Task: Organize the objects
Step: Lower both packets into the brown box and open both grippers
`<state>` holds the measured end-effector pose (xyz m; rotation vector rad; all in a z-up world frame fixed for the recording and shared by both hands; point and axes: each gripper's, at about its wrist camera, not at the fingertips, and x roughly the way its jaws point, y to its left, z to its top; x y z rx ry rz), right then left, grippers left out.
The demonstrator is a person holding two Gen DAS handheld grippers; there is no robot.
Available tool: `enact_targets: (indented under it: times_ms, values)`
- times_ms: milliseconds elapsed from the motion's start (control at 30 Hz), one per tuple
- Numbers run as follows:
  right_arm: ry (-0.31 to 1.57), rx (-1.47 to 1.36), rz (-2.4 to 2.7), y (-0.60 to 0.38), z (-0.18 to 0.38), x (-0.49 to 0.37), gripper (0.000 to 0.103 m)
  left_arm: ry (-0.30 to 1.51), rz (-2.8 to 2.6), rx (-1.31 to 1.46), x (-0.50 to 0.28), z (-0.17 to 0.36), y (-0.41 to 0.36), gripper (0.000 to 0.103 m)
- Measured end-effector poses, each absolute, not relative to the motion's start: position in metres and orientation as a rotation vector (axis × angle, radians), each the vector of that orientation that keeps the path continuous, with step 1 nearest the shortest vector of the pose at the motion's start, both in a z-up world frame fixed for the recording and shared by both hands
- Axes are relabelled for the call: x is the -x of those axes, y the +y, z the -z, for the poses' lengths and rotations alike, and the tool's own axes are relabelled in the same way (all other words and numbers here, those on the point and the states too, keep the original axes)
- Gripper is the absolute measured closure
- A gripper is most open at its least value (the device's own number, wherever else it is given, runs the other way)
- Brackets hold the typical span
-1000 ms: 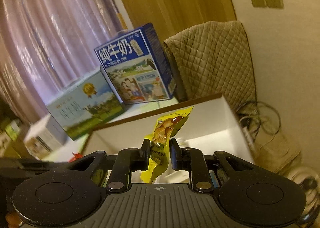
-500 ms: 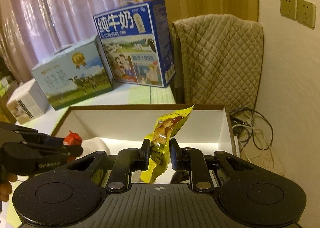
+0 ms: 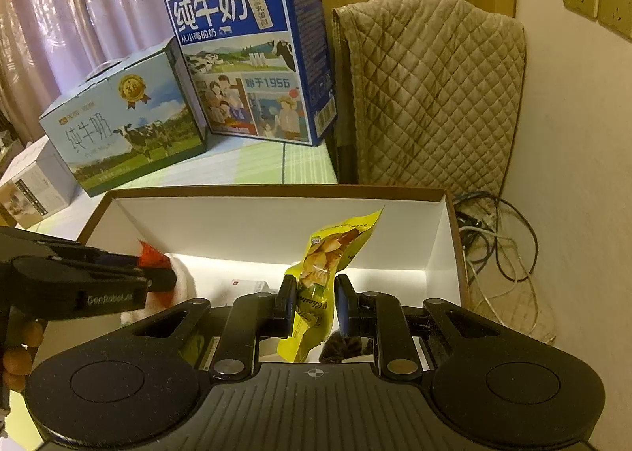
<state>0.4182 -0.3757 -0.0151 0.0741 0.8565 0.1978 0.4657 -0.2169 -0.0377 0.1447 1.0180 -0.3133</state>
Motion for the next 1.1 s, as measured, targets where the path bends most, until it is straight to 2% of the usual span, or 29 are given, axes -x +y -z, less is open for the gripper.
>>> enact_targets:
  times_ms: [100,167,267,400,467,533,667,800,900,967,1033,1100]
  values:
    - [0.861,-0.084,-0.196,-0.376,0.016,-0.418,0.086,1.009,0.313,-0.142,-0.467,0.036,-0.218,0.07]
    - [0.868,-0.091,-0.203,-0.375,0.017,-0.419,0.086,0.996,0.314,-0.165,-0.465,0.034,-0.218,0.057]
    - [0.854,-0.089,-0.185,-0.375,0.016,-0.418,0.086,0.987,0.324,-0.18,-0.46,0.032,-0.216,0.046]
    - [0.831,-0.129,-0.184,-0.38,0.013,-0.418,0.086,0.979,0.339,-0.174,-0.452,0.028,-0.21,0.04]
    - [0.833,-0.143,-0.185,-0.382,0.011,-0.418,0.086,0.974,0.34,-0.172,-0.447,0.025,-0.208,0.029]
    - [0.833,-0.148,-0.187,-0.384,0.008,-0.415,0.086,0.96,0.342,-0.179,-0.441,0.022,-0.205,0.028]
    - [0.843,-0.153,-0.198,-0.388,0.005,-0.402,0.086,0.919,0.353,-0.208,-0.423,0.013,-0.199,0.018]
    - [0.86,-0.18,-0.213,-0.393,0.005,-0.384,0.084,0.89,0.358,-0.207,-0.406,0.004,-0.194,0.015]
    - [0.861,-0.211,-0.241,-0.397,0.002,-0.365,0.076,0.869,0.359,-0.19,-0.392,-0.005,-0.186,0.009]
    - [0.846,-0.226,-0.25,-0.4,-0.002,-0.351,0.064,0.851,0.364,-0.176,-0.38,-0.011,-0.179,0.006]
    - [0.819,-0.225,-0.248,-0.4,-0.009,-0.336,0.047,0.833,0.367,-0.159,-0.367,-0.018,-0.17,0.003]
    - [0.788,-0.217,-0.249,-0.399,-0.018,-0.319,0.037,0.815,0.372,-0.142,-0.355,-0.025,-0.162,0.003]
